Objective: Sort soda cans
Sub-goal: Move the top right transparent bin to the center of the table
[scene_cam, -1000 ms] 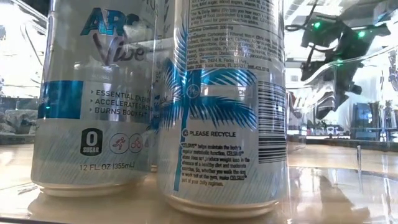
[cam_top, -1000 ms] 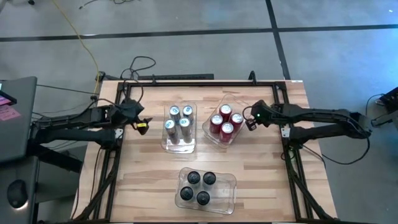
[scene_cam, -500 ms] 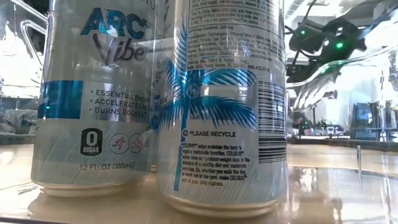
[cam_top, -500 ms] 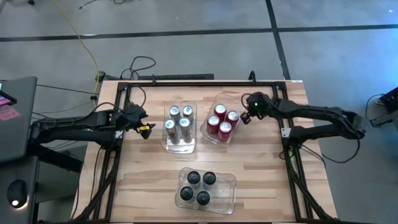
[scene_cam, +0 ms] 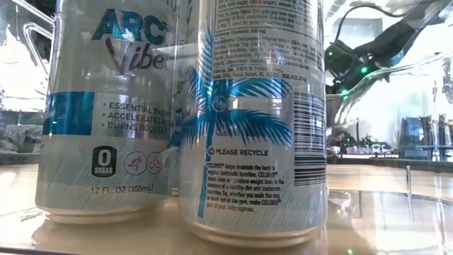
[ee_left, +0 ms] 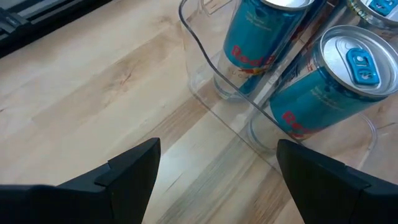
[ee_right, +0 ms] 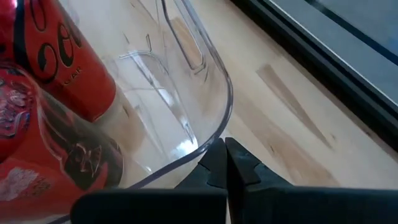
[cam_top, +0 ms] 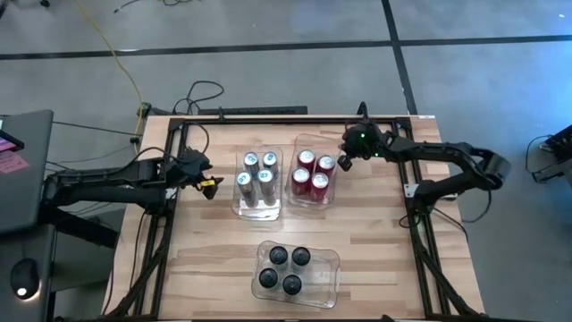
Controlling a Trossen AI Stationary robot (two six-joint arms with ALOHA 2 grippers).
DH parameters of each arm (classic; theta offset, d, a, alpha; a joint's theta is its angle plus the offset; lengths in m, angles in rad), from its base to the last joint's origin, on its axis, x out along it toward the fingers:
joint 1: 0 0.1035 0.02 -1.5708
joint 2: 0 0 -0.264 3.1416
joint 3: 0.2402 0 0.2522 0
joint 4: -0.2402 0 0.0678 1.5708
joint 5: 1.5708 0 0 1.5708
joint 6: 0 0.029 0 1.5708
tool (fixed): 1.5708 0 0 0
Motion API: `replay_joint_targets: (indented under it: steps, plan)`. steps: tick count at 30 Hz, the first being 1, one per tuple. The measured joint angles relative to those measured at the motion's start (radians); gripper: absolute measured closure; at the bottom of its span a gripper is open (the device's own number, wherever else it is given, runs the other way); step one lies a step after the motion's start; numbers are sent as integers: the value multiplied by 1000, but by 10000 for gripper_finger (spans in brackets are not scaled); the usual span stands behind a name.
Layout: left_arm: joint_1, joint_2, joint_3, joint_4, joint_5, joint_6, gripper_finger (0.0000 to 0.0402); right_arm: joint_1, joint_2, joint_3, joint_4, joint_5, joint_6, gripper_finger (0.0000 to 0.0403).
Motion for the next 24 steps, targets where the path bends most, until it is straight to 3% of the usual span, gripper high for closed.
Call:
replay_joint_targets:
  steps: [8,15,24]
  plan:
    - [0,0,0,18,-57,-4,86,-17,108,15,168,-115,-78,395]
    - [0,0,0,19,-58,-20,86,11,187,75,174,-168,-127,395]
    - [-5,0,0,19,-58,-46,86,58,199,89,162,-182,-152,395]
